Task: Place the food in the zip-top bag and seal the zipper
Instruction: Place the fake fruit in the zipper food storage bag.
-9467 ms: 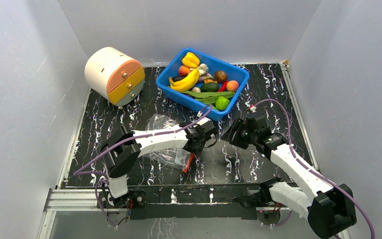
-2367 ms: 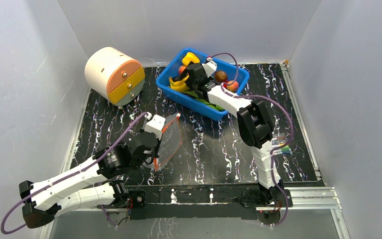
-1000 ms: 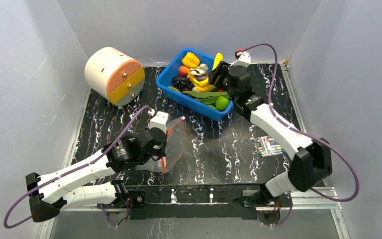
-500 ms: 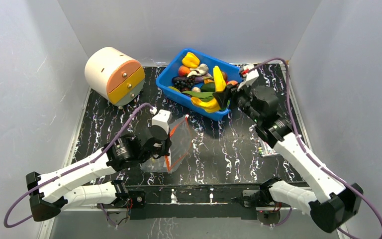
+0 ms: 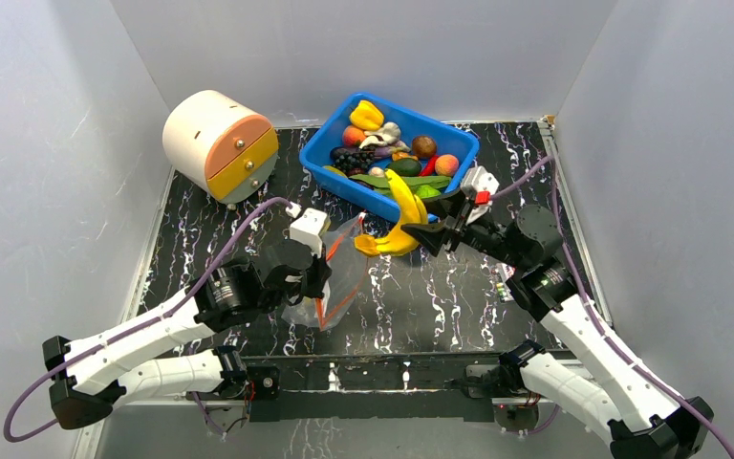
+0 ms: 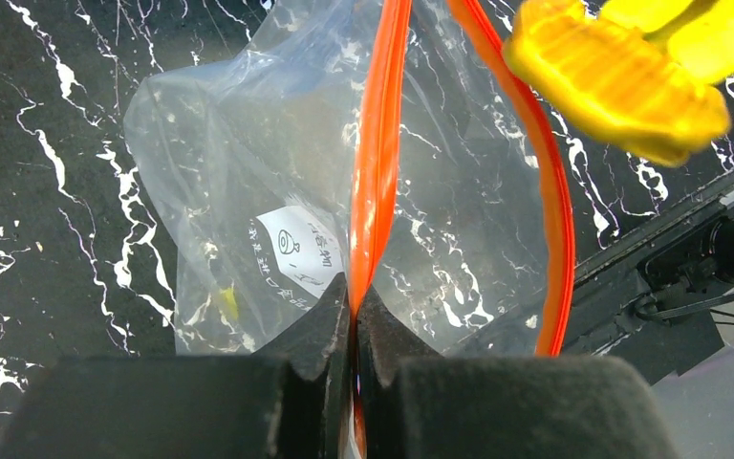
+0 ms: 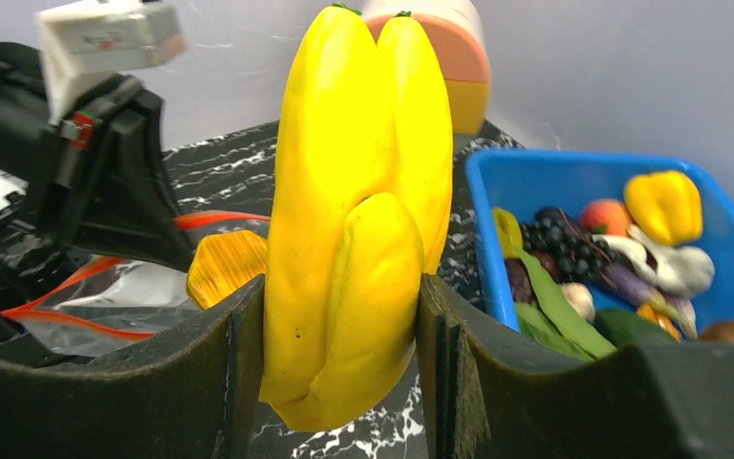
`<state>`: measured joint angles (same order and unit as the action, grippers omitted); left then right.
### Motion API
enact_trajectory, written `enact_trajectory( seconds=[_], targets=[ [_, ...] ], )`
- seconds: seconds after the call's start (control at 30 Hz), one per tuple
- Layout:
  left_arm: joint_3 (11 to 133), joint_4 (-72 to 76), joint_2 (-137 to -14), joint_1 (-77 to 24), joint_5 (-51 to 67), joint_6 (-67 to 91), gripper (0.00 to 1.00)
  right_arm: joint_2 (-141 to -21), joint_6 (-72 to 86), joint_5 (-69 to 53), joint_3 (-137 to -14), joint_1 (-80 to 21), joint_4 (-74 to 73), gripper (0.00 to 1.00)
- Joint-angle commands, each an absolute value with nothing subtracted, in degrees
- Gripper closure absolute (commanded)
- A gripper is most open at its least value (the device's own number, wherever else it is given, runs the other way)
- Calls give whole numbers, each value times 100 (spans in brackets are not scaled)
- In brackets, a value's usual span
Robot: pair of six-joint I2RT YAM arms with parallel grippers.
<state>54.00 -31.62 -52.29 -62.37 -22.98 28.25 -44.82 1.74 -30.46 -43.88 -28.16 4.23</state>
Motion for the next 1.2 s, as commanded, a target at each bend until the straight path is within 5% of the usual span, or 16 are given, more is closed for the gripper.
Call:
enact_trajectory(
  seconds=[0.0,0.6,1.17],
  targets=[
    [5640,-3003,-5151,-6223,-2134,2594,100,-4368,14,-3878,-4478,-2856,1503,81],
    [5553,-2566,-5066,-6223,-1026,2311,100,-4519,-884,-4956,-4394,-3052,2084,82],
    [5522,-2470,-5038,-6223,-805,2379,100,-4337,-3631,-5366,-4503,-3120,-271,86]
  ],
)
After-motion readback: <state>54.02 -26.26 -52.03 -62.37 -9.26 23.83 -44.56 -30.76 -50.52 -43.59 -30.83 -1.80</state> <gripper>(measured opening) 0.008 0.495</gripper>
